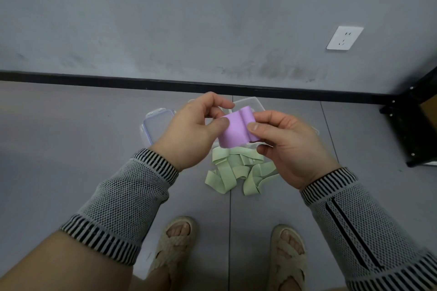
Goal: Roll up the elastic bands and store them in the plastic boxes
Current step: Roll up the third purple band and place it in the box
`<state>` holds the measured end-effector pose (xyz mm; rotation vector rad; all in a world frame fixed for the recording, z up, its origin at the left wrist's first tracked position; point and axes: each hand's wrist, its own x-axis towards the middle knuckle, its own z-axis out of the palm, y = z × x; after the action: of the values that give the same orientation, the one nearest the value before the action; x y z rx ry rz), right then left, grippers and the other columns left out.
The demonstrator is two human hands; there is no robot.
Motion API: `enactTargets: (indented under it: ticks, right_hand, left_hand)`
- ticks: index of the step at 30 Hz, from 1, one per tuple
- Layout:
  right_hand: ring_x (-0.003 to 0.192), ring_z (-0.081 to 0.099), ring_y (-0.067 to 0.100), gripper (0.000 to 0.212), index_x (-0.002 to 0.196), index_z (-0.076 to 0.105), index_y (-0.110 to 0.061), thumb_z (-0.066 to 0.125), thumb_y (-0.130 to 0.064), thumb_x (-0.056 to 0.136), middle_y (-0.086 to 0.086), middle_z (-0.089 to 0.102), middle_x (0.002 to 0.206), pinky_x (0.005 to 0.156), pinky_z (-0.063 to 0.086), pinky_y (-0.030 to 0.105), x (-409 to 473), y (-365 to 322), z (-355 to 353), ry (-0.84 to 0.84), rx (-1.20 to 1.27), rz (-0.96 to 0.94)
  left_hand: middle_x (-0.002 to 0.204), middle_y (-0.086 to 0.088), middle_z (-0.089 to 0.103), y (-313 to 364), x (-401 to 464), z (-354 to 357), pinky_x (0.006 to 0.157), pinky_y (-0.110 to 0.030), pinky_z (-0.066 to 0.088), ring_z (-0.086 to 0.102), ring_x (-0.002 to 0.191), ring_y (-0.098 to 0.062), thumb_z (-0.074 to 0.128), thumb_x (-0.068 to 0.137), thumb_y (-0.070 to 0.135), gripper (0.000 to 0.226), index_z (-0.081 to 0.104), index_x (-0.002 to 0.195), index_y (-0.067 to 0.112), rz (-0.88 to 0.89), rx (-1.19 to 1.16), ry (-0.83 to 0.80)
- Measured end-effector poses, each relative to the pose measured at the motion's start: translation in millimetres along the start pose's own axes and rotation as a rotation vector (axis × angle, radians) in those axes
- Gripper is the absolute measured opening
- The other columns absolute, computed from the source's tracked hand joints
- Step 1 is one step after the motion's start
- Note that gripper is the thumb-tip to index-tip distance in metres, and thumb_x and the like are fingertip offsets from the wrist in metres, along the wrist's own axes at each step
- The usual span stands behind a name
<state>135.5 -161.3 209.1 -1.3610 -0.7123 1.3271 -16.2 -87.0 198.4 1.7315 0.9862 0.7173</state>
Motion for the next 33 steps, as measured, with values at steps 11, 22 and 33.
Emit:
enactTargets:
  ticks: [11, 22, 33]
  right_hand:
    - [0.06, 0.054, 0.006, 0.012, 0.087, 0.068, -0.015, 0.063, -0.004, 0.083, -0.004, 0.064, 0.068, 0.061, 0.038, 0.024, 1.9, 5.4, 2.4, 0.059, -0.089, -0.011]
    - [0.055, 0.057, 0.004, 0.012, 0.091, 0.065, -0.008, 0.069, -0.003, 0.08, 0.006, 0.064, 0.073, 0.052, 0.041, 0.017, 0.7, 7.8, 6.8, 0.107, -0.084, -0.053]
    - [0.067, 0.064, 0.009, 0.021, 0.097, 0.066, -0.019, 0.064, -0.002, 0.084, 0.002, 0.071, 0.075, 0.069, 0.053, 0.023, -8.9, 1.1, 4.0, 0.006, -0.121, -0.274]
  left_hand:
    - [0.073, 0.015, 0.055, 6.2, -3.5, -0.6, 0.053, -0.038, 0.047, 0.051, 0.063, -0.017, 0.056, 0.081, 0.019, 0.019, 0.057, 0.092, 0.034, -0.028, 0.007, 0.006]
    - [0.071, 0.006, 0.069, 16.0, -7.7, 6.5, 0.043, -0.033, 0.049, 0.059, 0.052, -0.007, 0.065, 0.085, 0.026, 0.012, 0.067, 0.091, 0.037, -0.017, 0.023, 0.064]
    - [0.074, -0.012, 0.071, 19.3, -6.6, -2.6, 0.04, -0.014, 0.039, 0.054, 0.047, -0.01, 0.065, 0.086, 0.016, 0.003, 0.062, 0.085, 0.015, -0.128, -0.158, 0.12]
